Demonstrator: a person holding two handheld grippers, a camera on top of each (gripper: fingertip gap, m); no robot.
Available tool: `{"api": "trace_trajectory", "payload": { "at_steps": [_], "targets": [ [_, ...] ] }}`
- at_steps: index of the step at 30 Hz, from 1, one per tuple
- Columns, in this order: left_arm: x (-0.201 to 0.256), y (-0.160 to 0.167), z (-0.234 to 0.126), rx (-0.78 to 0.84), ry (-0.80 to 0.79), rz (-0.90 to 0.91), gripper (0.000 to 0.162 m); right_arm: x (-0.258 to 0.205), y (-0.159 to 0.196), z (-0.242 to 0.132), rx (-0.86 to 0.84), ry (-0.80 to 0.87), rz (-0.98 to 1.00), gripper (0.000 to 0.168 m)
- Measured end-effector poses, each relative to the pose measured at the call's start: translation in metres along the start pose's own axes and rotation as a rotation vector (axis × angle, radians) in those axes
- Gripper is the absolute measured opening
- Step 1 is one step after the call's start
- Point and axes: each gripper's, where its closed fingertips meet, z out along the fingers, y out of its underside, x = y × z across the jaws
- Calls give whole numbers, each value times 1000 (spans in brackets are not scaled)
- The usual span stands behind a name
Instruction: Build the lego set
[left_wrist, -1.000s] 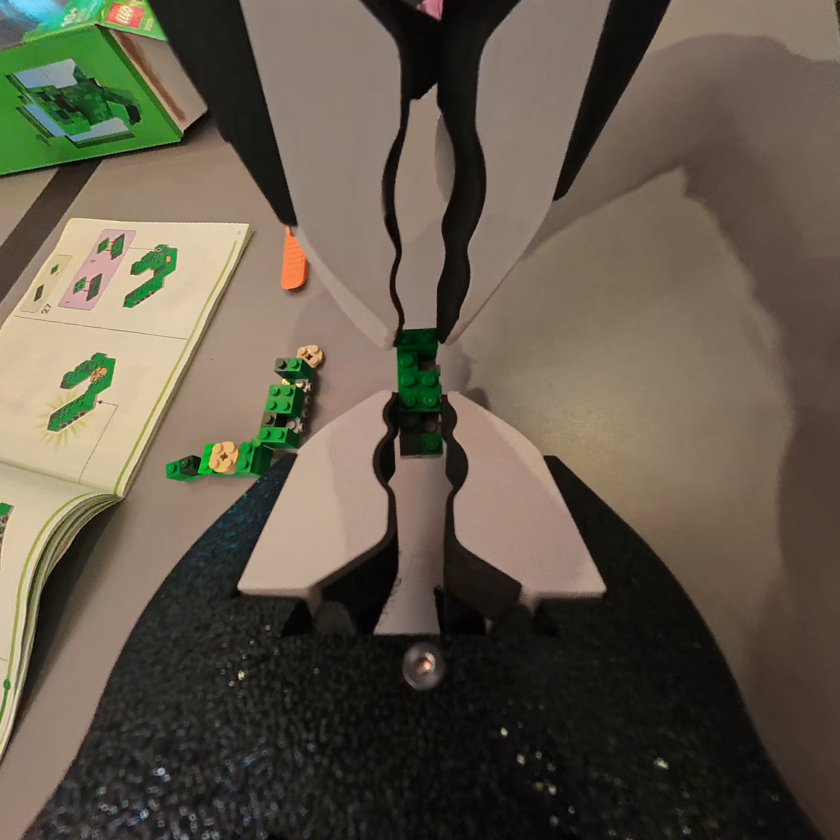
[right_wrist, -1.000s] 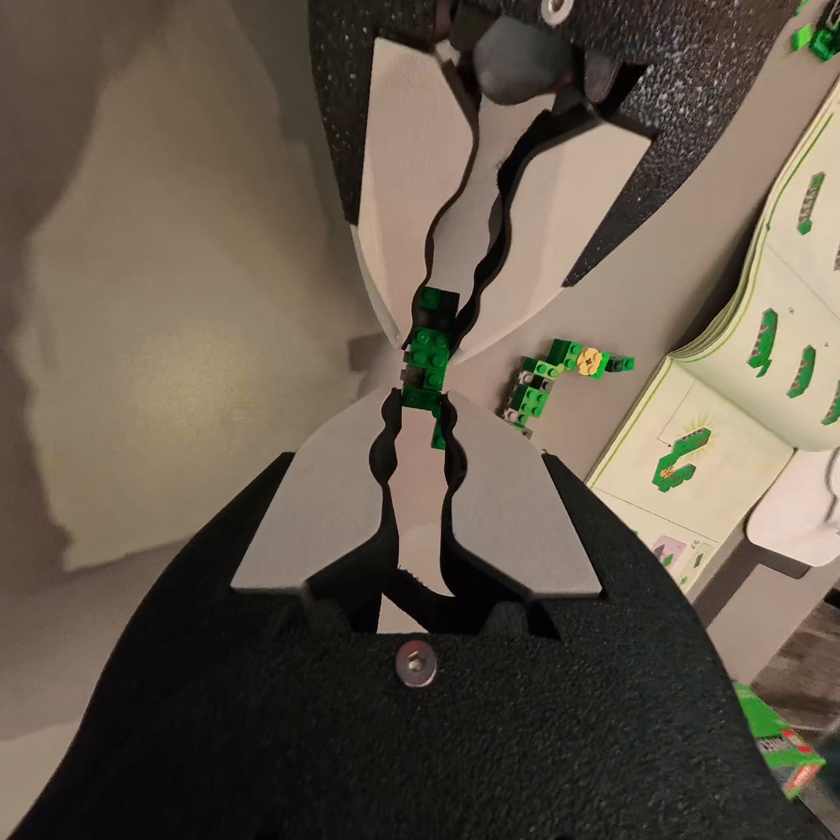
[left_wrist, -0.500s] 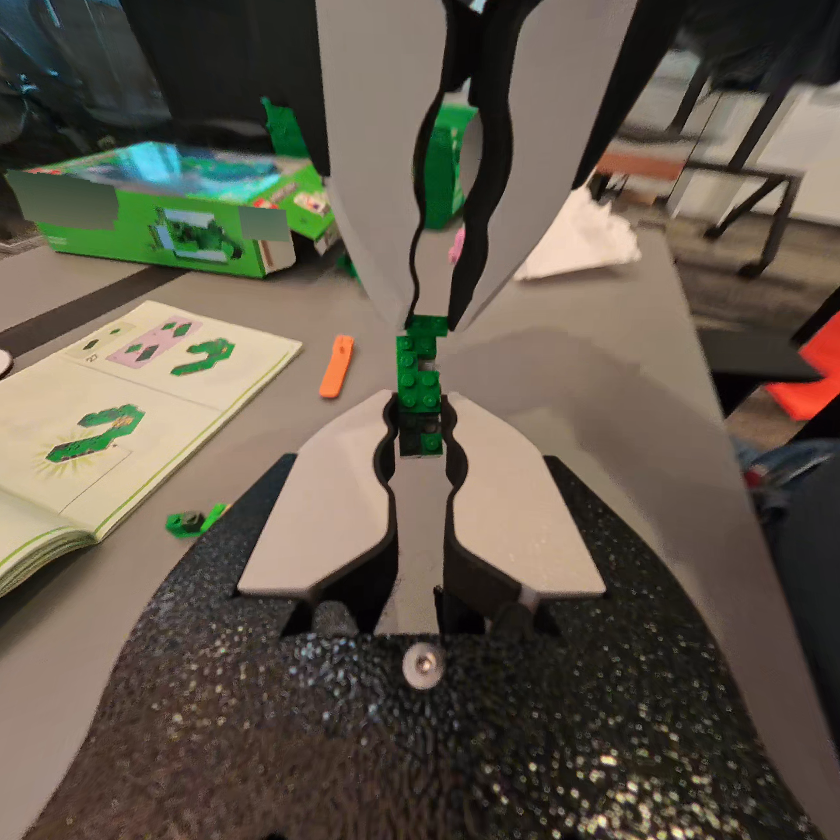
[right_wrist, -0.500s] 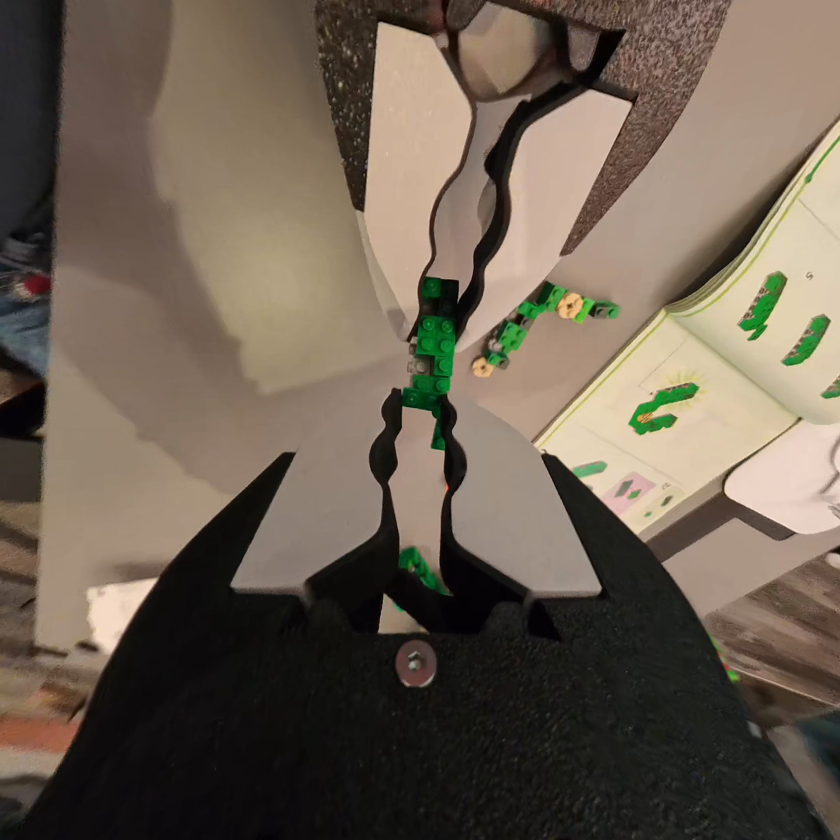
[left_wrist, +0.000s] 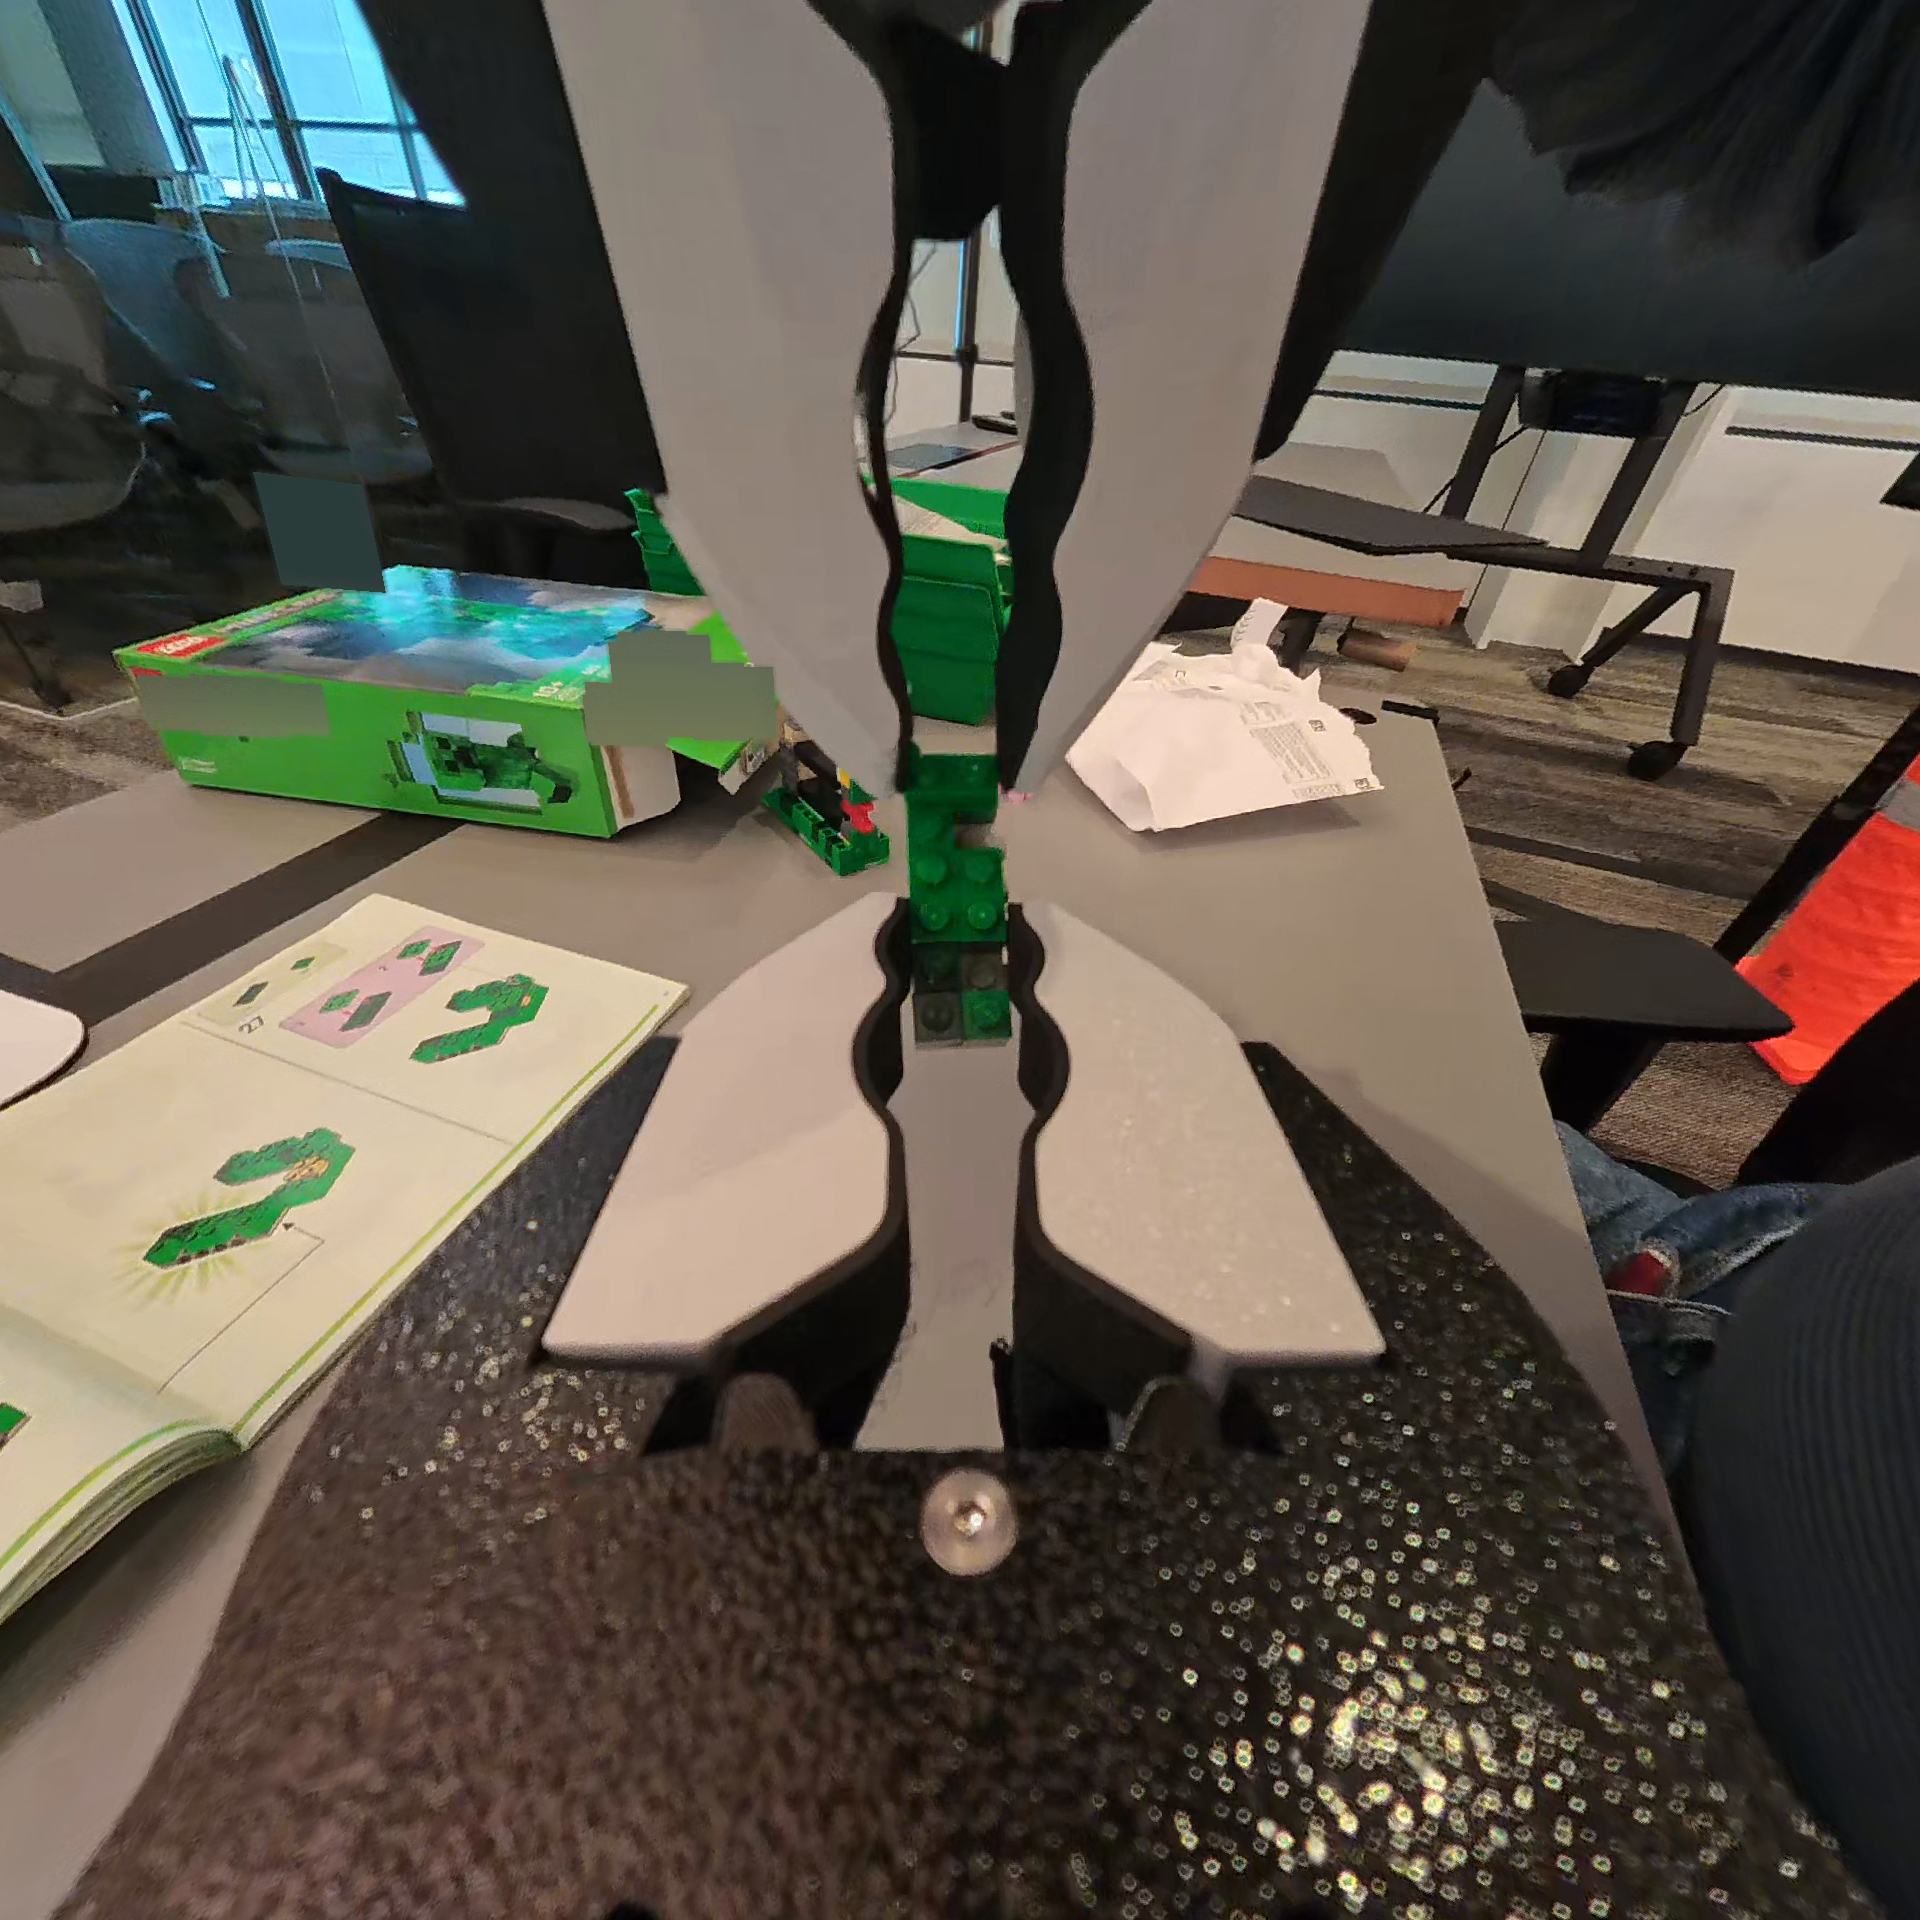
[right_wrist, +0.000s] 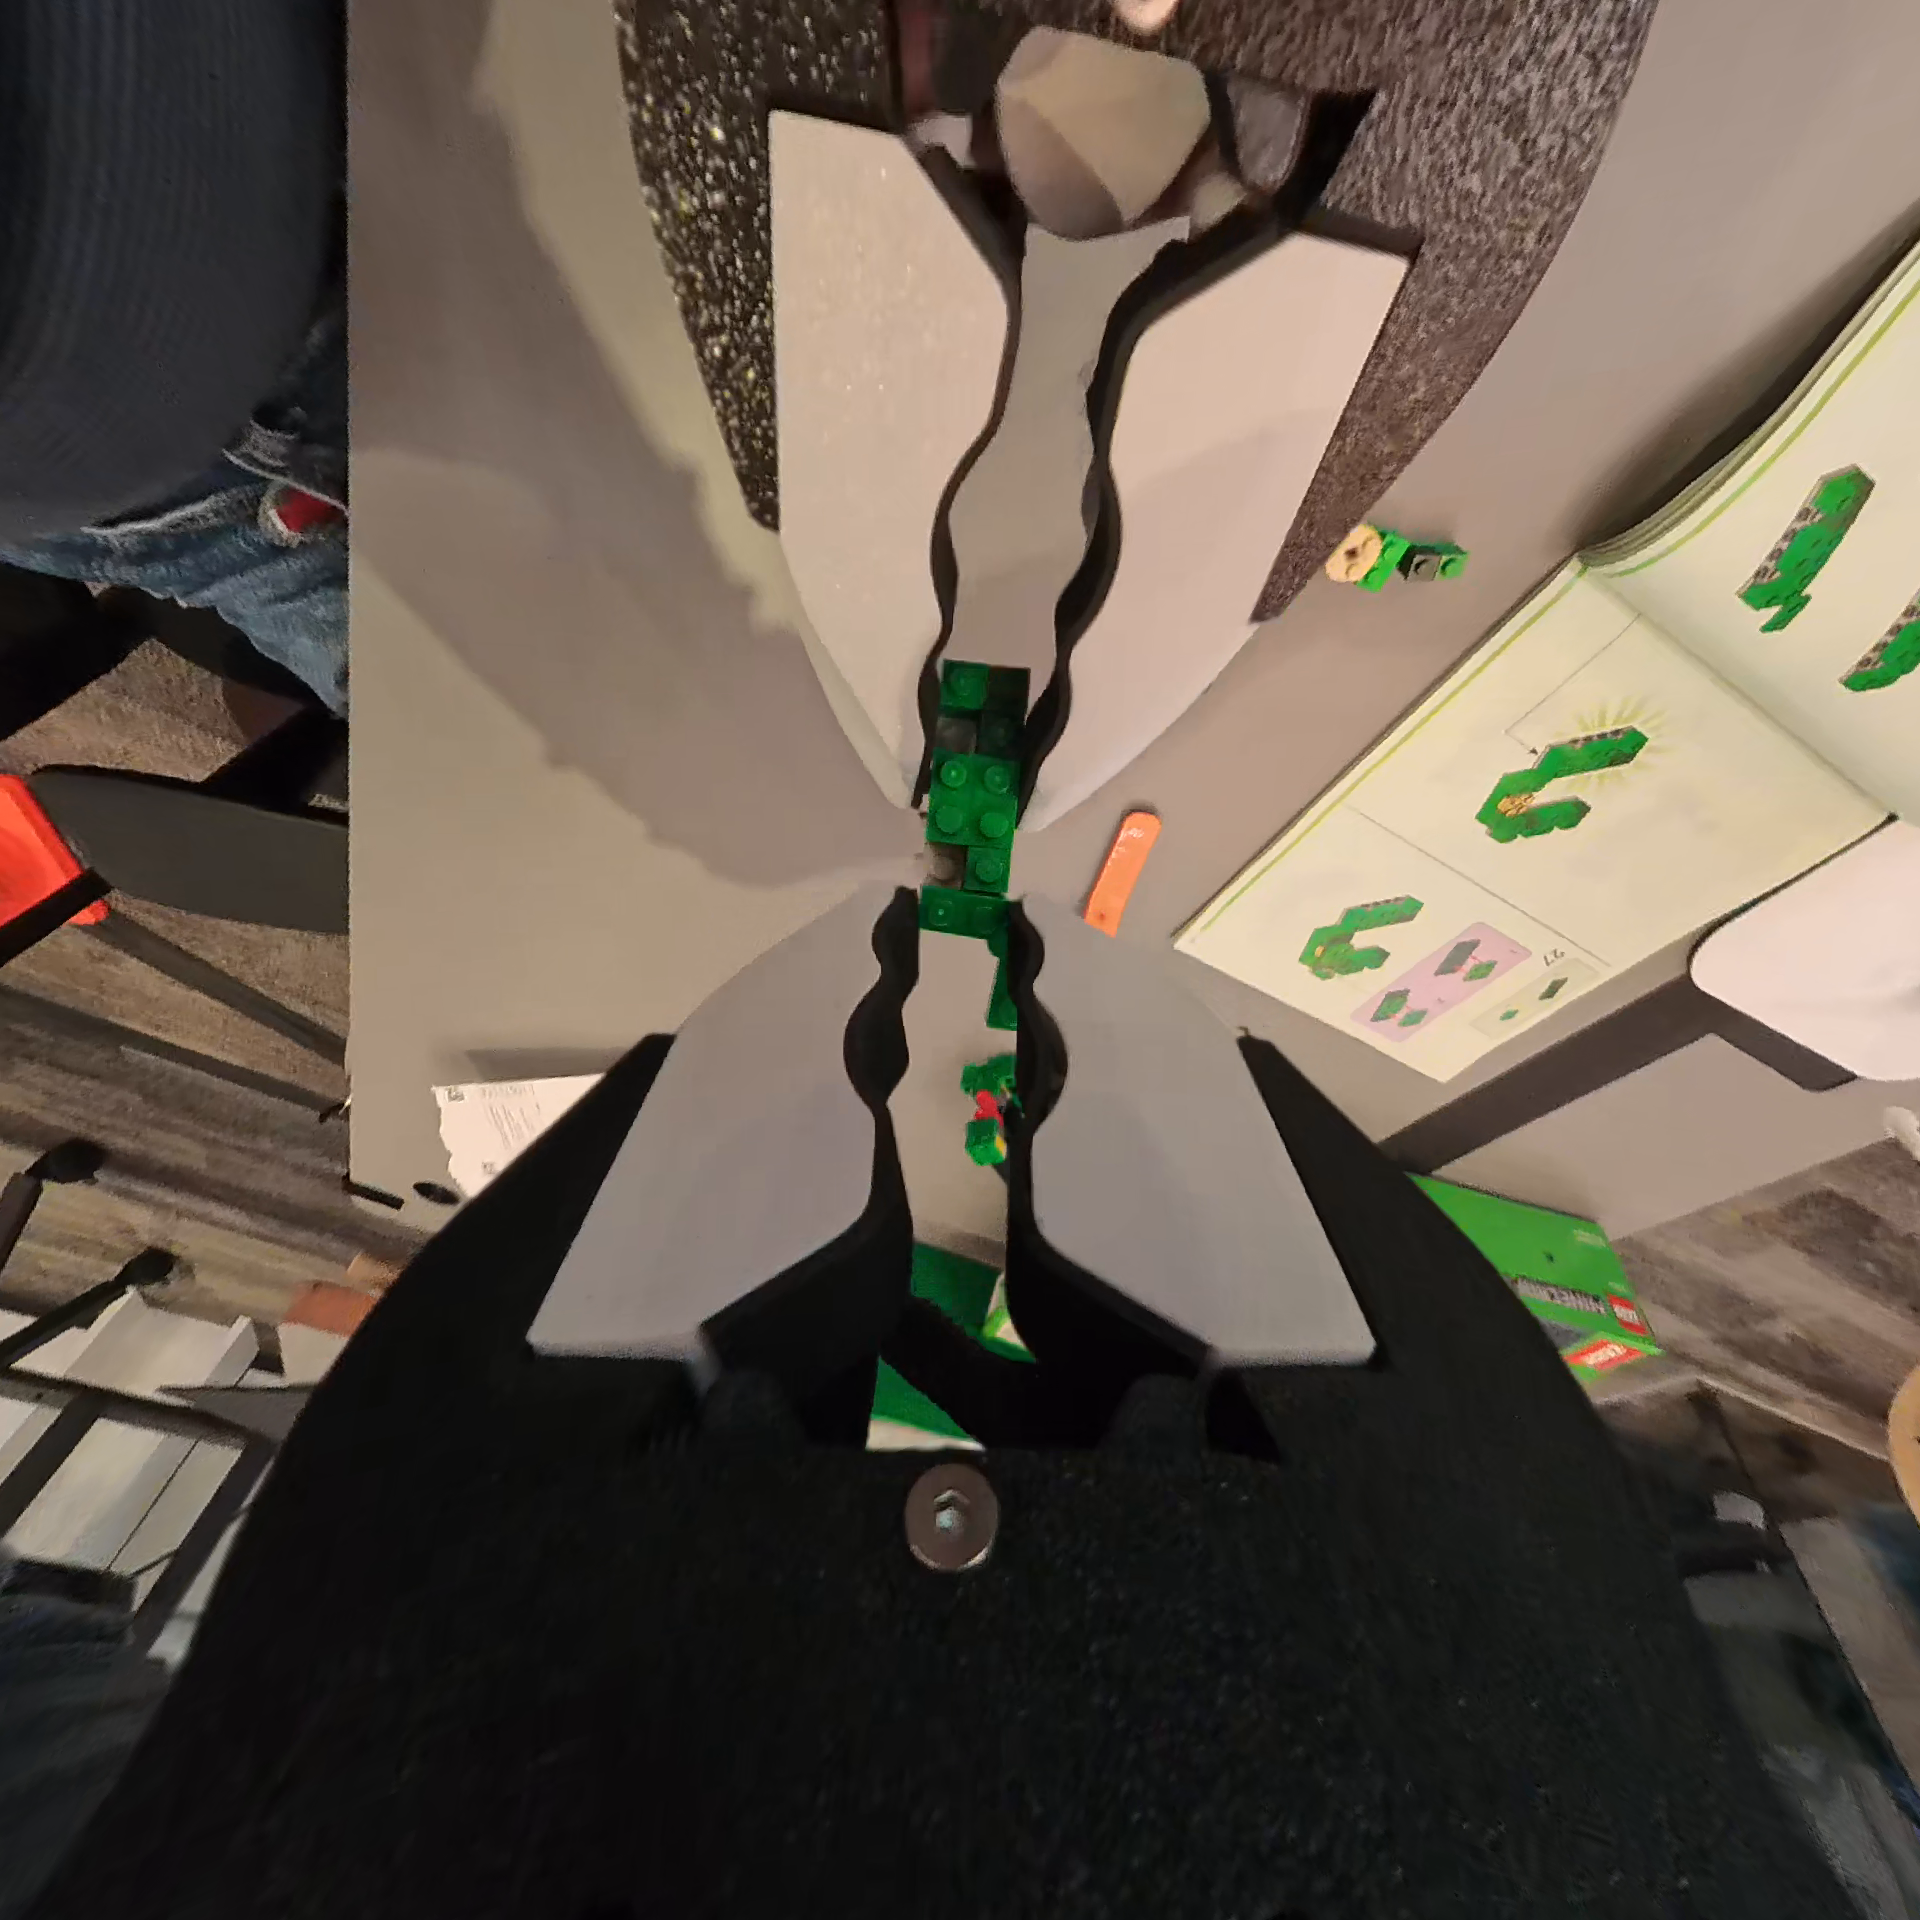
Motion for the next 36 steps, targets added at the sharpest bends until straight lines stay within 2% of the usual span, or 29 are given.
{"api": "trace_trajectory", "payload": {
  "at_steps": [6,19,29,33,36],
  "targets": [
    [4,-2,1,9,3,10,17,-4,1,-1,-69,-16,14,16],
    [3,-5,0,37,5,8,17,-3,1,1,-90,16,0,17],
    [2,-4,1,49,6,-3,17,-2,-1,0,-35,50,4,17],
    [-2,6,-3,-5,-16,7,17,-1,3,-2,29,98,37,18],
    [-10,37,-18,-162,-57,32,17,3,9,-2,163,178,114,20]
  ]
}}
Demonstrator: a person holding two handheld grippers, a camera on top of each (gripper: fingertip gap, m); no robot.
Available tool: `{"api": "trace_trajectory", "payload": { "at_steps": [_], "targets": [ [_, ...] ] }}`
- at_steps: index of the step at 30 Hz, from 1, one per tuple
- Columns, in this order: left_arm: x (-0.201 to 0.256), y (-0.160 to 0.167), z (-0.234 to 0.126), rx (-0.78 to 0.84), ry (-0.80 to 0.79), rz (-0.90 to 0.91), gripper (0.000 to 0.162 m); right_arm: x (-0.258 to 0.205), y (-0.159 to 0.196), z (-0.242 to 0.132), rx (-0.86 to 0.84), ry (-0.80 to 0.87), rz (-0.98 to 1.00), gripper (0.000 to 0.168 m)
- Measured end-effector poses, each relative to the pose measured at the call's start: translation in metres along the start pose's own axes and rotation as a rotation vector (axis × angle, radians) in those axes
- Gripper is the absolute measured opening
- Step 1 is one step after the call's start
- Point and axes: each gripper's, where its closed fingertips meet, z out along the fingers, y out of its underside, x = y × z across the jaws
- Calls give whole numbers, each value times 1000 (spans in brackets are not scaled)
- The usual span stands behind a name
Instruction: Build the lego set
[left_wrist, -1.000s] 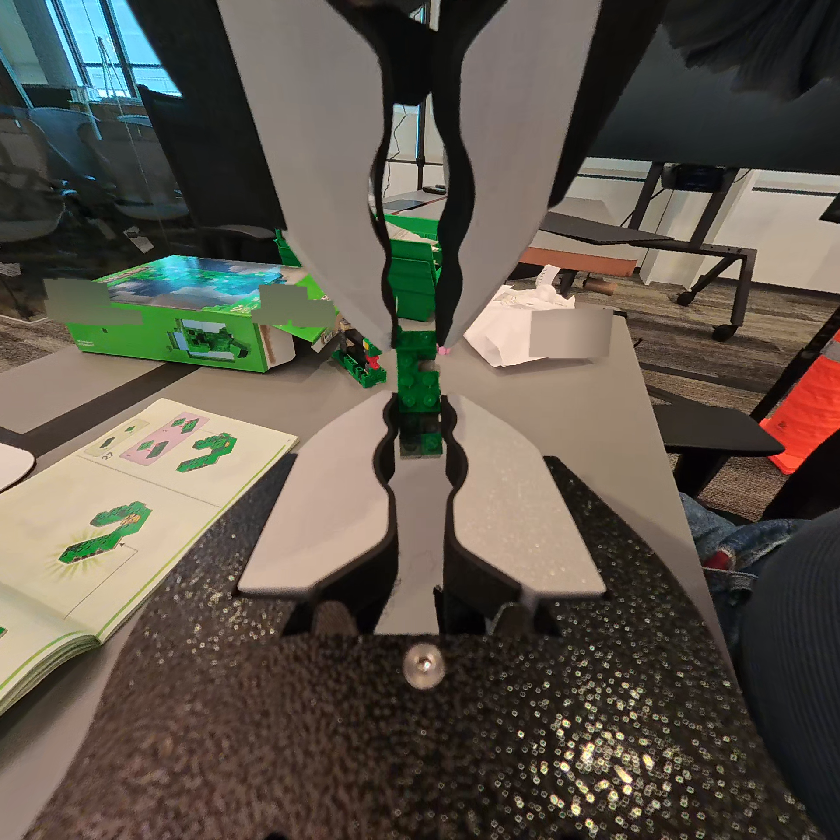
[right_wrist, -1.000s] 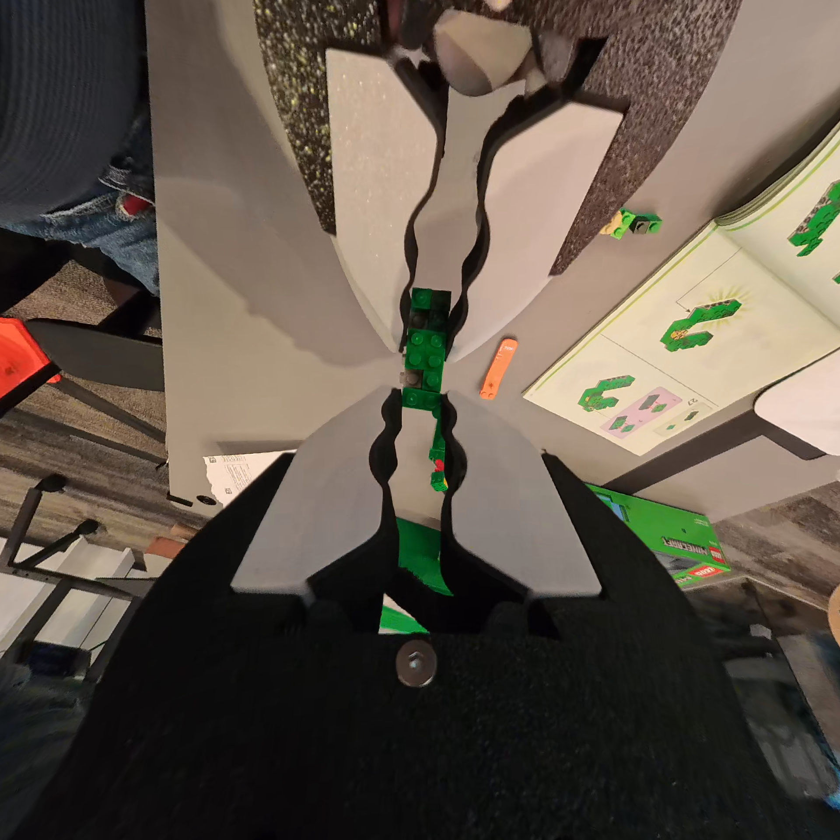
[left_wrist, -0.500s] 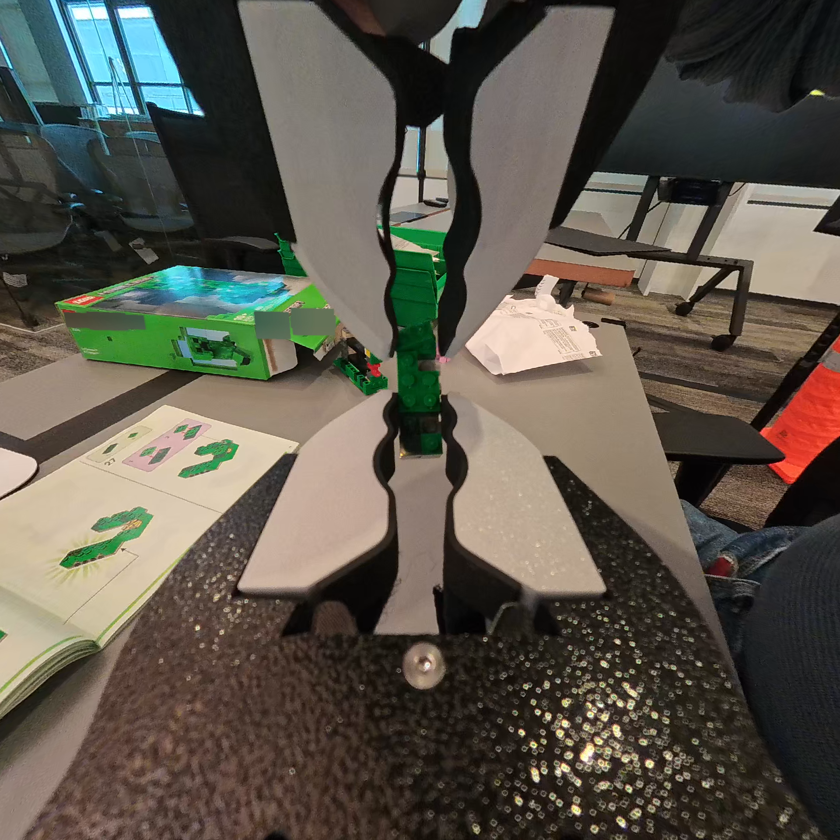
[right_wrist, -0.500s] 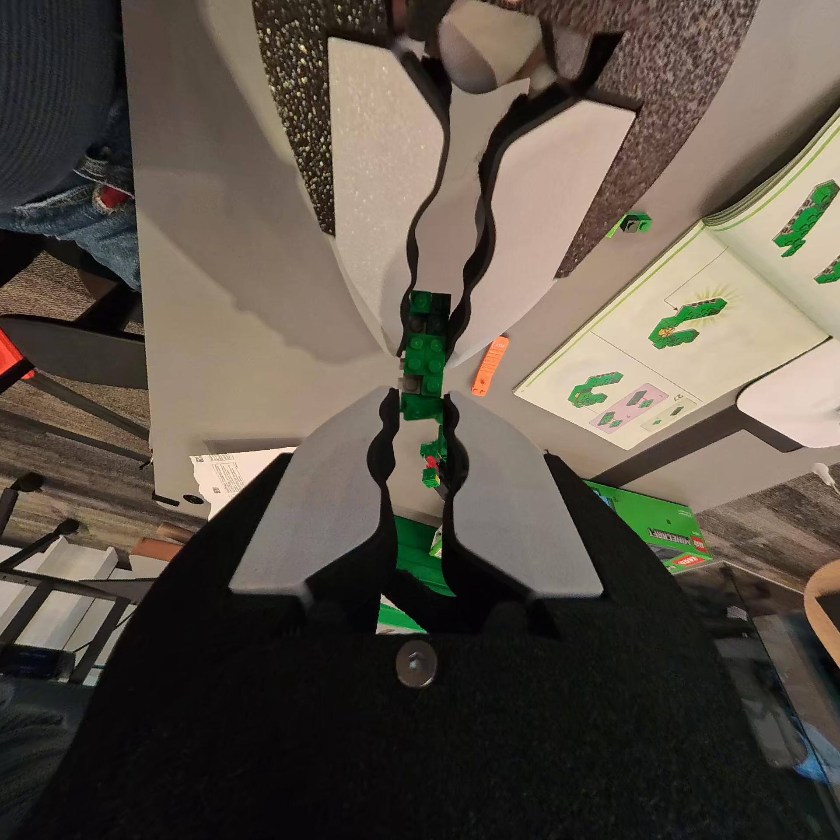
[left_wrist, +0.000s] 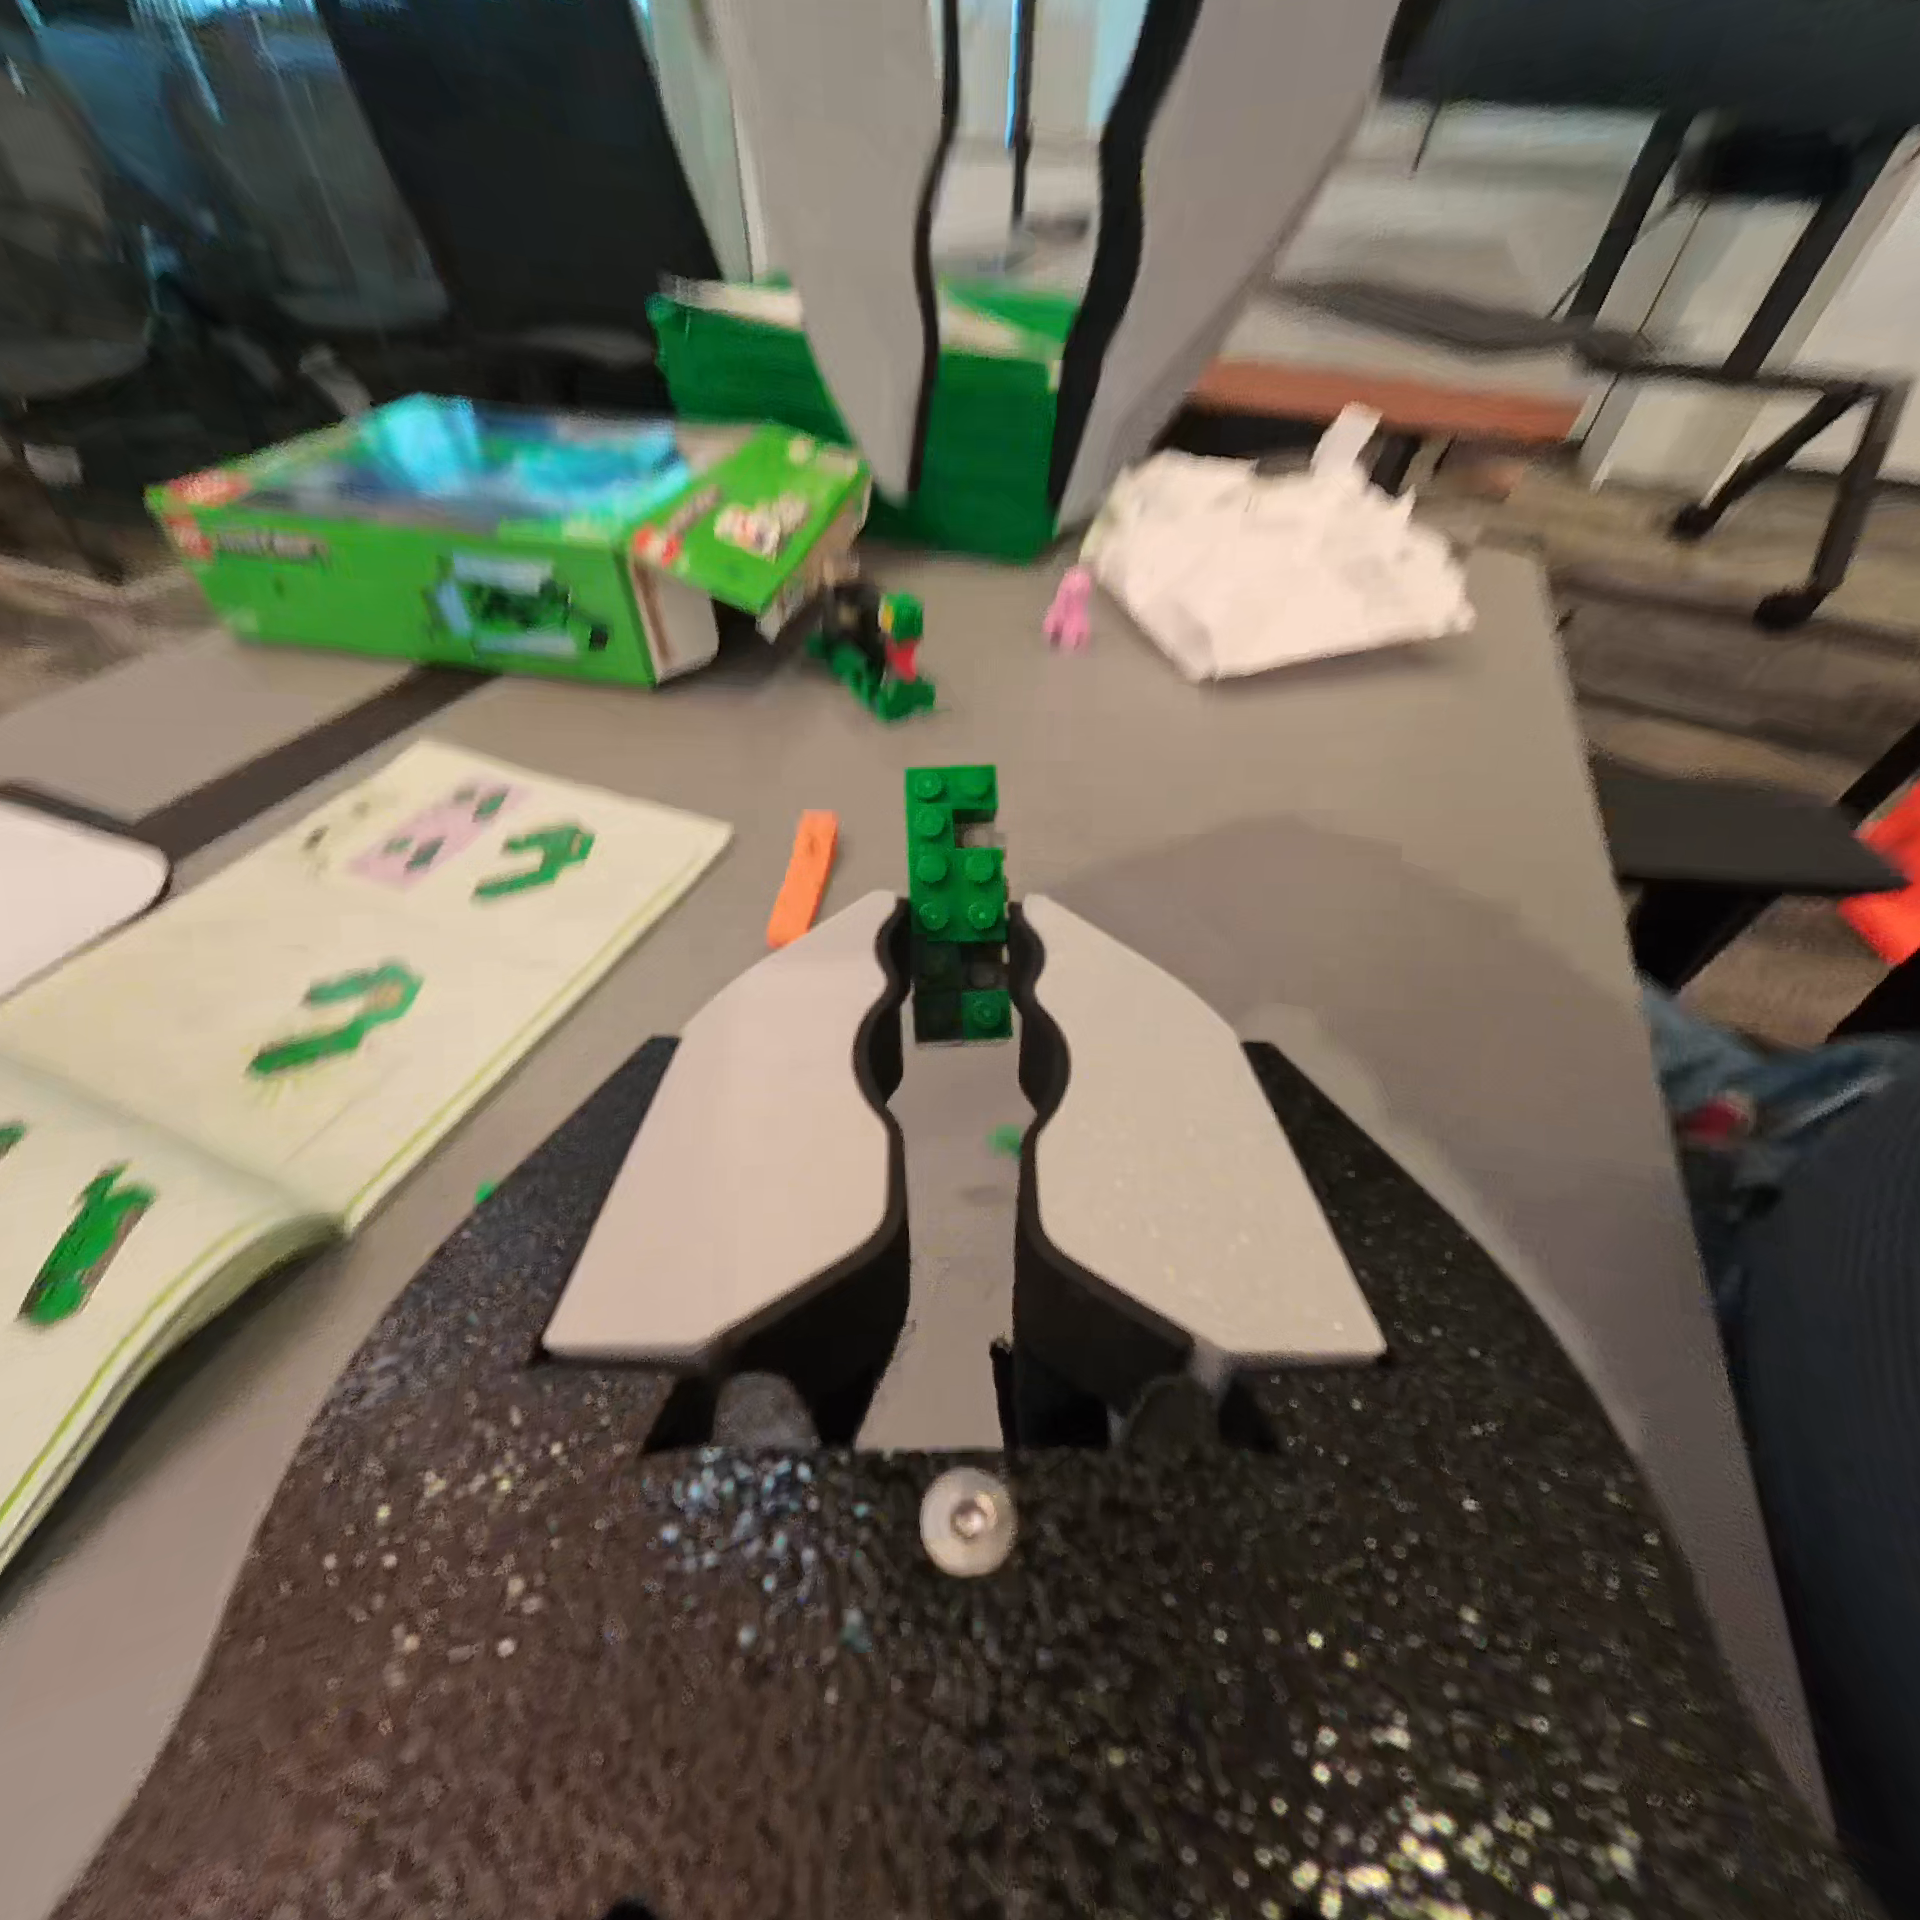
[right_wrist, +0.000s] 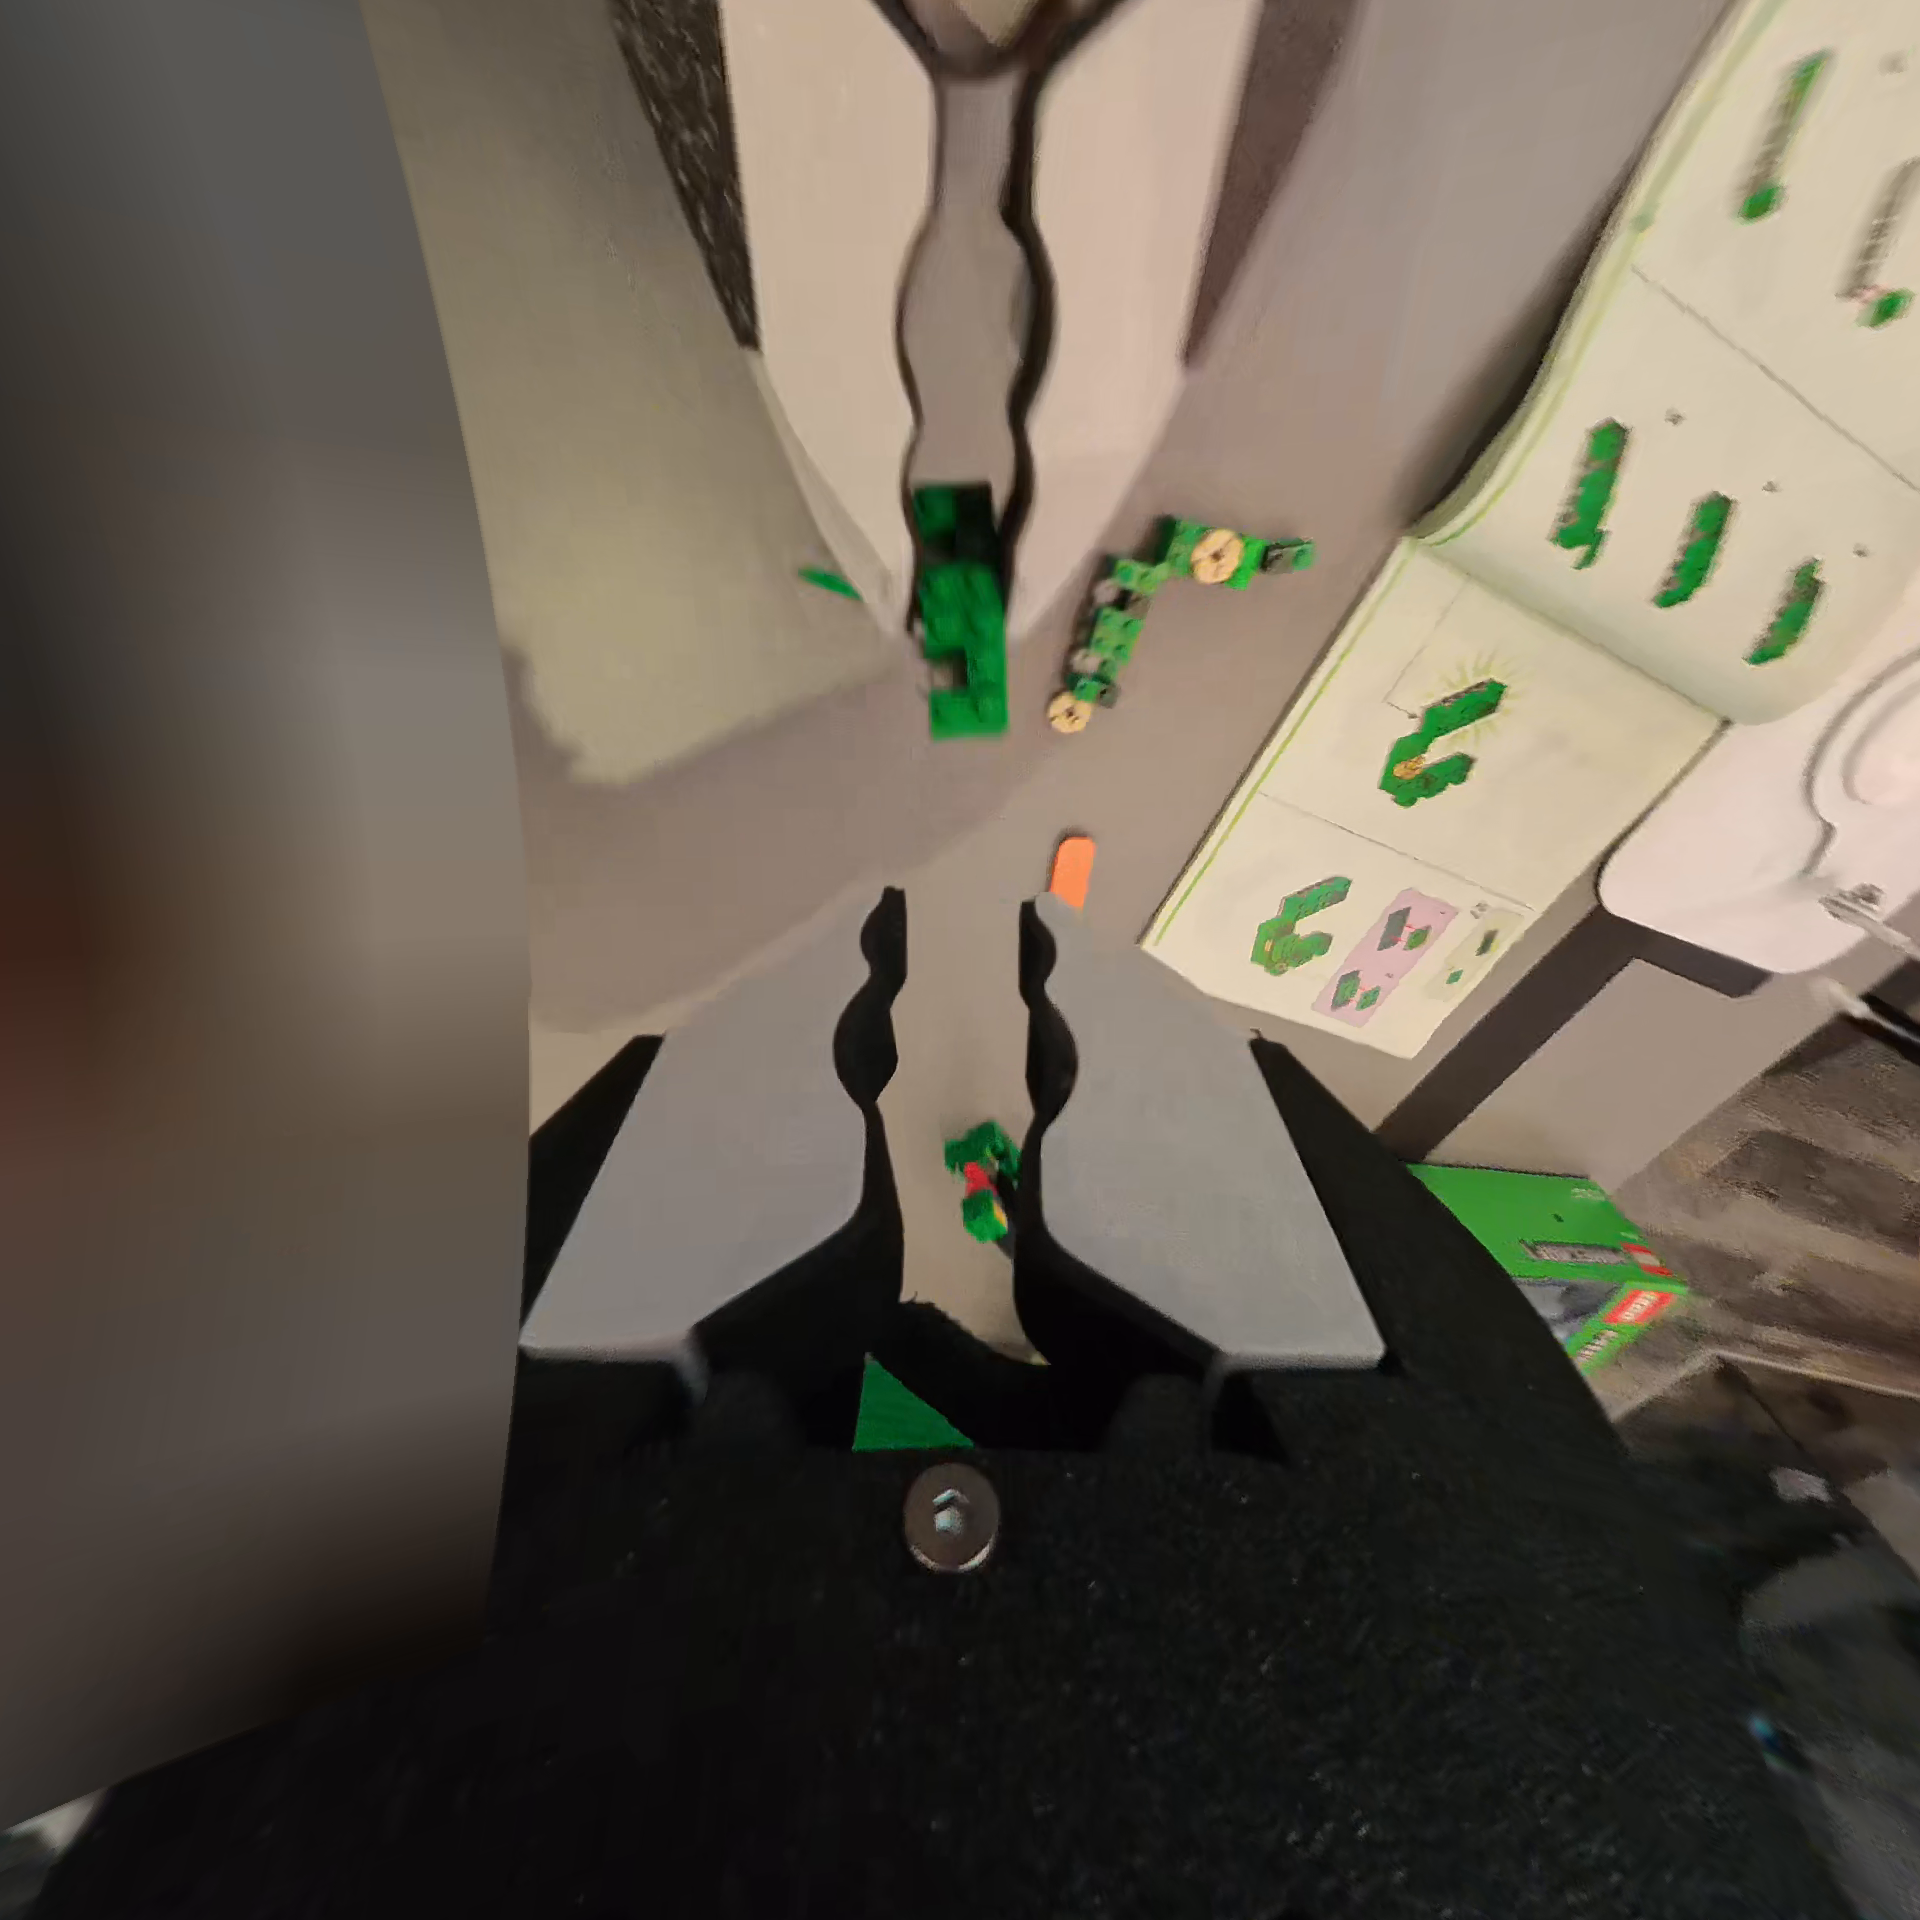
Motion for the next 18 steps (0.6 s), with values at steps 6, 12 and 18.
{"api": "trace_trajectory", "payload": {
  "at_steps": [6,12,18],
  "targets": [
    [-26,73,-32,-303,-128,-60,17,-10,11,51,379,80,273,20],
    [-38,117,-40,-493,-183,-61,17,-67,-43,123,614,30,250,20],
    [-36,120,-41,-497,-204,-43,17,-104,-92,140,678,17,59,17]
  ]
}}
